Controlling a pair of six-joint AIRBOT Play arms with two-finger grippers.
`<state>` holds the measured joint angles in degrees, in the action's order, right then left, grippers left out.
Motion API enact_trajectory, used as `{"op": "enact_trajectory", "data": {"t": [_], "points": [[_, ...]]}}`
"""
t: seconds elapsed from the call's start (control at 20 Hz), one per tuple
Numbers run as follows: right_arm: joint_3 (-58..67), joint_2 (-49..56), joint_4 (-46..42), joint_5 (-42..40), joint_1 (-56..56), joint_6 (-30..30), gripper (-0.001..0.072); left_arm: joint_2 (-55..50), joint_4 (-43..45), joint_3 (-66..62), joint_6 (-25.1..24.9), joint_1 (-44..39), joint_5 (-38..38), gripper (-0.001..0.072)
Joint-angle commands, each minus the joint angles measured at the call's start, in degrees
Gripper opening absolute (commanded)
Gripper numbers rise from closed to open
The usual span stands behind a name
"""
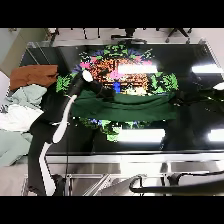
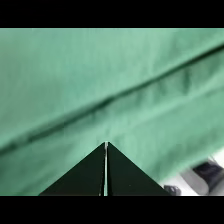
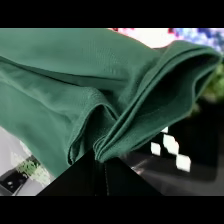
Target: Fold the shirts.
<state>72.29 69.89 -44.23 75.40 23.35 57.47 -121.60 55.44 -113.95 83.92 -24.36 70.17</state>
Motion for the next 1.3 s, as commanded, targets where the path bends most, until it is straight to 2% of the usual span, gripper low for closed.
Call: {"op": "enact_trajectory", "data": {"t": [0.0, 0.3, 0.45, 0.6, 0.75, 0.85, 0.9, 1.0, 1.15, 1.2, 1.25], "points": [[-2.64, -5.31, -0.98, -0.76, 2.25, 0.42, 0.0015, -3.72, -0.15, 0.00, 0.74, -5.66, -7.06, 0.0013], [-1.97, -6.01, 2.49, -2.56, 2.38, -2.19, 0.0015, -5.66, -0.09, -0.59, 2.97, -11.19, -13.57, 0.0014], [2.23, -6.03, 5.88, -0.35, 2.25, -2.14, 0.0015, -3.85, -0.20, -6.84, 4.63, -8.61, -7.76, 0.0013], [8.85, -6.05, 14.93, 2.45, 0.76, -1.73, 0.0015, 6.54, -1.90, -6.32, 4.17, -2.40, -5.22, 0.0013], [11.32, -6.01, 19.78, -0.35, -7.89, -1.55, 0.0015, 20.96, -13.11, -0.15, -2.08, 5.99, -5.49, 0.0014], [11.32, -5.11, 19.65, -5.73, -18.45, -1.29, 0.0015, 28.35, -18.25, 0.07, -3.56, 11.63, -3.56, 0.0014], [11.32, -4.35, 19.69, -10.99, -25.20, -1.36, 0.0015, 30.77, -19.15, -0.92, -3.61, 13.79, -2.19, 0.0014], [11.32, -1.97, 20.55, -24.46, -38.95, -2.95, 0.0015, 35.15, -19.06, -2.21, -4.02, 17.33, -0.55, 0.0013], [11.32, 6.01, 20.74, -47.19, -58.14, -9.07, 0.0022, 40.87, -19.04, 1.42, -5.81, 20.35, -0.74, 0.0013], [11.32, 9.79, 20.74, -54.25, -63.08, -9.73, 0.0162, 42.16, -19.04, 3.13, -6.10, 20.76, -0.79, 0.0014], [11.34, 13.27, 20.74, -60.06, -66.58, -9.75, 0.0425, 43.19, -19.06, 4.87, -6.10, 21.22, -0.98, 0.0013]]}}
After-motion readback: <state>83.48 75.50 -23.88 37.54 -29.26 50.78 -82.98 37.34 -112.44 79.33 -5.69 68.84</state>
